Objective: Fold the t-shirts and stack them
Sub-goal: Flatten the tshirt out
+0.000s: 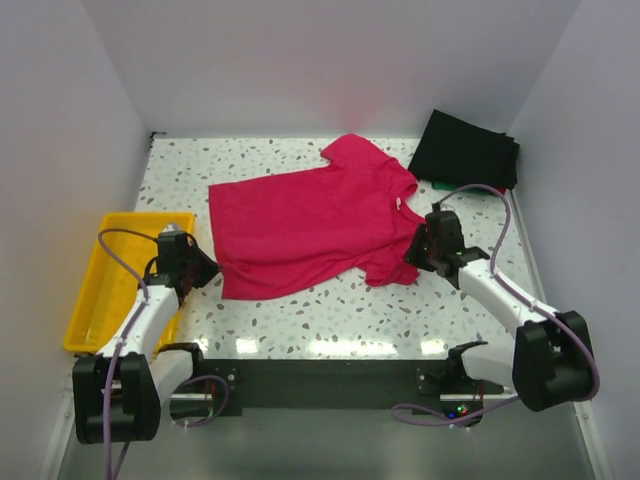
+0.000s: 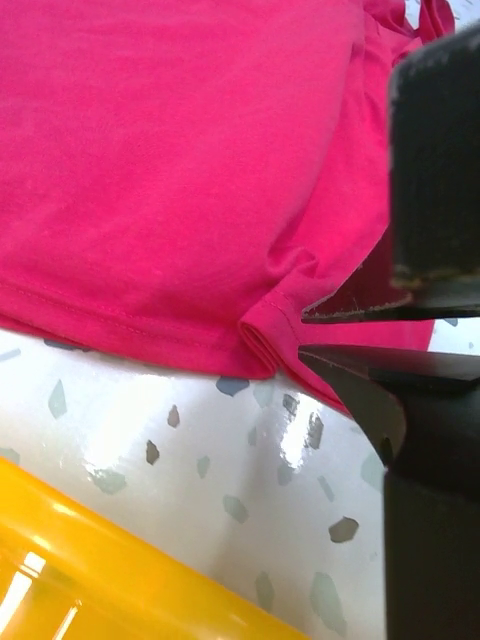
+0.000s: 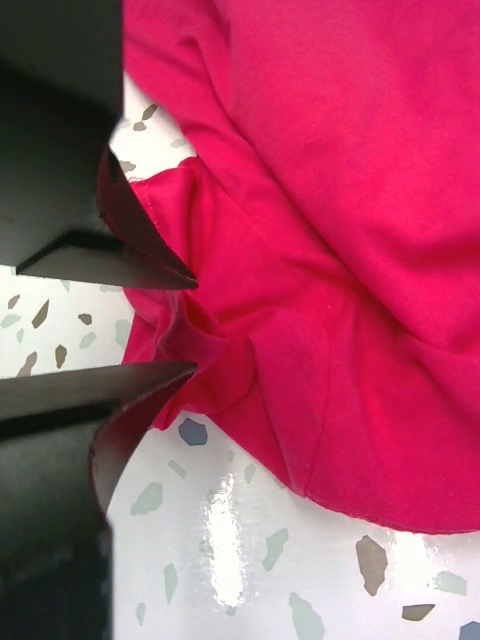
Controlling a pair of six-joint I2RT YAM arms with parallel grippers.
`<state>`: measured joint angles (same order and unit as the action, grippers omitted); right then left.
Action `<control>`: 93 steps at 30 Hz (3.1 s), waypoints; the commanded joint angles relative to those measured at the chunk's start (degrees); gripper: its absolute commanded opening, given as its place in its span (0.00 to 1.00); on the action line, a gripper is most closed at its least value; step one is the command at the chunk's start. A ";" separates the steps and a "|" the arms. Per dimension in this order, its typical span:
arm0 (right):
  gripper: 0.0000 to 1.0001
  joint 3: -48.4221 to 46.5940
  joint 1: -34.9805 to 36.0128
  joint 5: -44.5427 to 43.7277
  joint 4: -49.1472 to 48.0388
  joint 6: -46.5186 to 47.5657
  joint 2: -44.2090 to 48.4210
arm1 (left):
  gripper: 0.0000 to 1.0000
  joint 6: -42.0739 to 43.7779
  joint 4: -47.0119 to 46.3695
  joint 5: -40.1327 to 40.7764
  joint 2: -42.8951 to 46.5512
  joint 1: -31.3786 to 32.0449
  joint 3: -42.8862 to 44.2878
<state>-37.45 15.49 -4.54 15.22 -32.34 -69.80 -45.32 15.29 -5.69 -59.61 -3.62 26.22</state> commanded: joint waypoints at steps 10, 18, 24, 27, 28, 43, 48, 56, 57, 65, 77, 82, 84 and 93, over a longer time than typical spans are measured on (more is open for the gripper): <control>0.05 0.54 0.33 1.46 8.48 1.31 14.22 | 0.42 -5.82 9.76 11.31 8.02 9.14 -1.87; 0.06 -0.61 0.33 3.92 19.58 0.88 27.69 | 0.44 -11.10 12.84 16.15 8.55 13.64 -3.54; 0.36 -0.43 0.33 3.83 15.47 1.49 23.06 | 0.45 -10.75 11.78 16.50 6.01 13.72 -2.40; 0.39 -1.48 0.33 4.10 10.99 1.84 16.73 | 0.45 -10.49 11.52 17.20 5.04 13.99 -2.48; 0.39 -1.74 0.33 3.92 9.92 2.10 15.06 | 0.45 -10.49 11.26 17.73 4.60 14.08 -2.83; 0.40 -5.53 2.35 -2.40 1.13 3.77 -2.52 | 0.18 -9.44 5.45 15.01 1.61 14.25 -4.95; 0.40 -6.14 3.24 -6.80 0.77 4.30 -4.90 | 0.00 -8.47 6.86 15.54 2.66 14.25 -4.33; 0.40 -6.32 3.94 -9.26 1.30 4.74 -6.92 | 0.00 -8.12 7.30 15.10 2.84 14.25 -4.33; 0.40 -6.40 4.03 -10.39 1.91 4.74 -7.28 | 0.00 -8.12 7.30 15.01 3.01 14.25 -4.25; 0.29 -6.58 4.11 -8.74 1.74 4.92 -7.46 | 0.00 -7.85 7.39 15.01 3.45 14.25 -4.07; 0.00 -4.65 4.55 -4.96 3.22 3.77 -2.29 | 0.00 -7.50 7.74 15.19 3.36 14.25 -3.28; 0.00 -3.33 4.47 -3.11 7.00 3.25 5.19 | 0.00 -6.80 9.40 17.03 3.36 14.25 -1.09; 0.00 -2.72 4.55 -1.45 9.73 3.07 9.65 | 0.00 -6.54 9.76 17.90 3.19 14.25 -0.47; 0.00 -6.57 4.55 -1.26 28.79 1.23 28.83 | 0.00 -4.87 13.80 21.51 2.05 13.38 6.82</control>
<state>-40.91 19.75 -4.99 34.59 -29.45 -45.12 -51.88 27.73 12.64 -57.60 10.24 28.91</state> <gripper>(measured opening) 0.010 0.024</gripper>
